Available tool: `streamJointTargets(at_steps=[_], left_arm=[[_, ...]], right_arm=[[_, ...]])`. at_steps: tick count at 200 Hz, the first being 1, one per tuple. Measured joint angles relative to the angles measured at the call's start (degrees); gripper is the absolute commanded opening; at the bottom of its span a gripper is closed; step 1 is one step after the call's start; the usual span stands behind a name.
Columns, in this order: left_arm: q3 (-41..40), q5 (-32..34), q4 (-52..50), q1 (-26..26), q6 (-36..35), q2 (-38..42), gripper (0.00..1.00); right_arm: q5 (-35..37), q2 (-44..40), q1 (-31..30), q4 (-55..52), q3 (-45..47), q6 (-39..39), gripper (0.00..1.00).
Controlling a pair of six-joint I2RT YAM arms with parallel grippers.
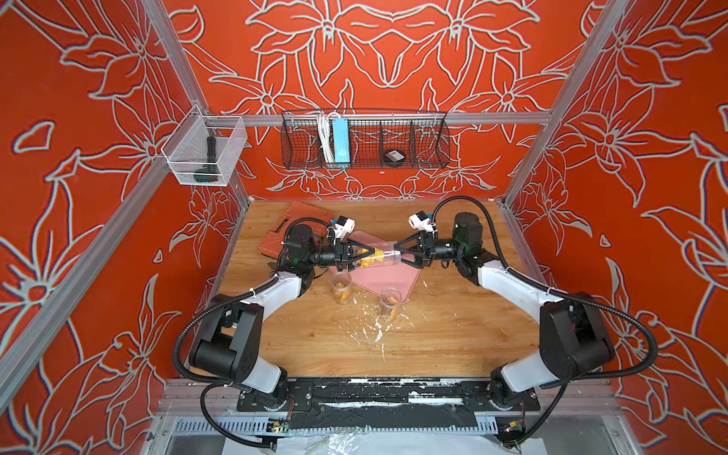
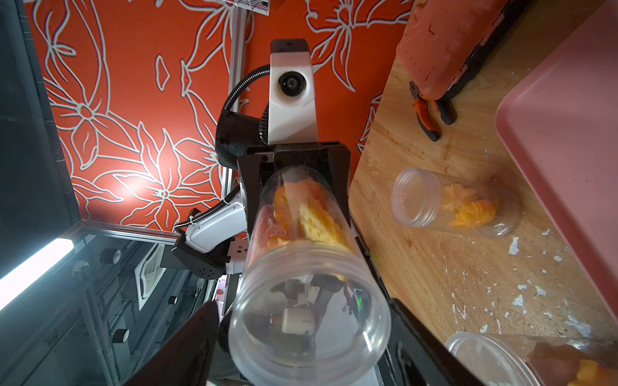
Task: Pour the cookies out of the jar
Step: Unscrew the lid from the jar.
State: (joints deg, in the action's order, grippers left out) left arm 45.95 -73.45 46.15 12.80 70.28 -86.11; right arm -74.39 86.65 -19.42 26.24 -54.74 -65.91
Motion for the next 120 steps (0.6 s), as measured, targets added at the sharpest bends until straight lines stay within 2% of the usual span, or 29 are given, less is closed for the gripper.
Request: streamJointTargets(at_steps=[44,82,120], left_arm=[[0.0,-0.1,0.0,0.0,0.0,0.5,0.46],[0.0,-0.3,0.0,0.0,-0.2,0.9,0.46],[0.0,-0.6,-0.1,0.0,-0.2,1.2,0.46]], right_arm=[[0.0,-0.2,-0.6,0.2,0.4,-0.8,0.68],[0.0,-1.1,-0.6,0.3,1.1,-0.7,0.67],[0.0,-1.6,-0.6,0.2,1.2,-0.6,0.57]])
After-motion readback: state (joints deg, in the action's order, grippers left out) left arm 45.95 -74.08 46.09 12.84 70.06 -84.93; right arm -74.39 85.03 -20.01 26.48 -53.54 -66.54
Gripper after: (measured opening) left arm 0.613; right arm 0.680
